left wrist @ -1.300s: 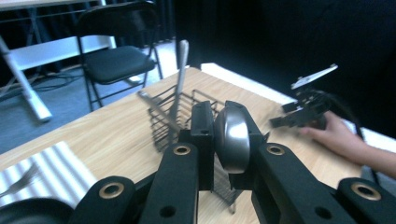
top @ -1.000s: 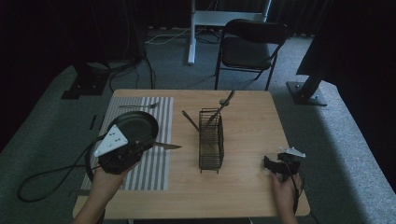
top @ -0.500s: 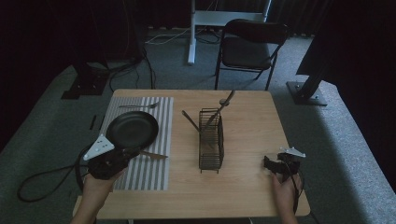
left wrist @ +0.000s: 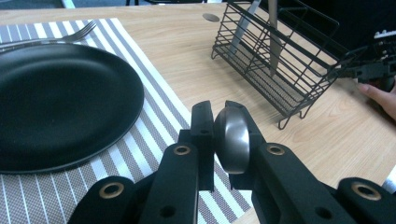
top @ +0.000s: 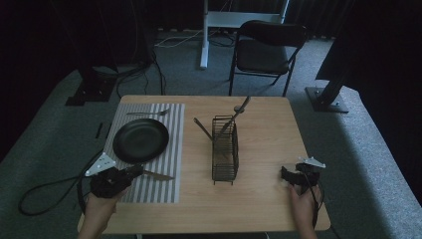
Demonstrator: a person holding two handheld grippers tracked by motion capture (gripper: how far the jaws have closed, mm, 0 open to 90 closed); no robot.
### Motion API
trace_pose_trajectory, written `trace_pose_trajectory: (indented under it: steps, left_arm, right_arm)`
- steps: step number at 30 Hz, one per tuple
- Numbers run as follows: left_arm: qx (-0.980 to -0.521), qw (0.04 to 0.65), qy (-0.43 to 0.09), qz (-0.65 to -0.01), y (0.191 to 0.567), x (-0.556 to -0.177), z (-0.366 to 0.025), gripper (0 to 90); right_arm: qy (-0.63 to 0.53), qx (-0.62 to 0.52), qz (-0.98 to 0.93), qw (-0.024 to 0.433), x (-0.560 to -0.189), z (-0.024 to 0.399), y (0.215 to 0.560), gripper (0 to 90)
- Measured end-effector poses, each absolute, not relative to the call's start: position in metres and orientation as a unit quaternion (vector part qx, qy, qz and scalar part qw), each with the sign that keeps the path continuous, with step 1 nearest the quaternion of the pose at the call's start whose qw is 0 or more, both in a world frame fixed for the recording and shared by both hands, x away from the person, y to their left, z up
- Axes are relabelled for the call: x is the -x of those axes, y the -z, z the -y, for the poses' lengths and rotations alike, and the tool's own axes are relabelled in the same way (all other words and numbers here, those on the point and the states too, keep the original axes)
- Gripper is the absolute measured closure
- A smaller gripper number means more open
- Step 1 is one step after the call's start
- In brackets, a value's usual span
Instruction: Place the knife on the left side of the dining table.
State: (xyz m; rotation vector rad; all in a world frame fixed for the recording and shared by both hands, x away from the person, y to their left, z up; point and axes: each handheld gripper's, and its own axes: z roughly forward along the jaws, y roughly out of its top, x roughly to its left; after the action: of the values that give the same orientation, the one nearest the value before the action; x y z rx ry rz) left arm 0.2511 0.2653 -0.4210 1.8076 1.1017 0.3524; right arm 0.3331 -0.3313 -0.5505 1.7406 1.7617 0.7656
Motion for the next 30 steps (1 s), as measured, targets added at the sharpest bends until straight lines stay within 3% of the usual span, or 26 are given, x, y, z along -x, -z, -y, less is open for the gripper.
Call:
trace_pose_trajectory:
  steps: [9, 30]
  left_arm:
    - [-0.709, 0.489, -0.114, -0.495, 0.435, -0.259, -0.291, 80.5]
    - [-0.668, 0.498, -0.094, -0.546, 0.488, -0.276, -0.338, 63.0]
  right_arm:
    - [-0.284, -0.646, -0.654, 0.271, -0.333, 0.331, 0.55, 11.5]
    - [-0.284, -0.646, -0.654, 0.272, -0.333, 0.331, 0.55, 11.6]
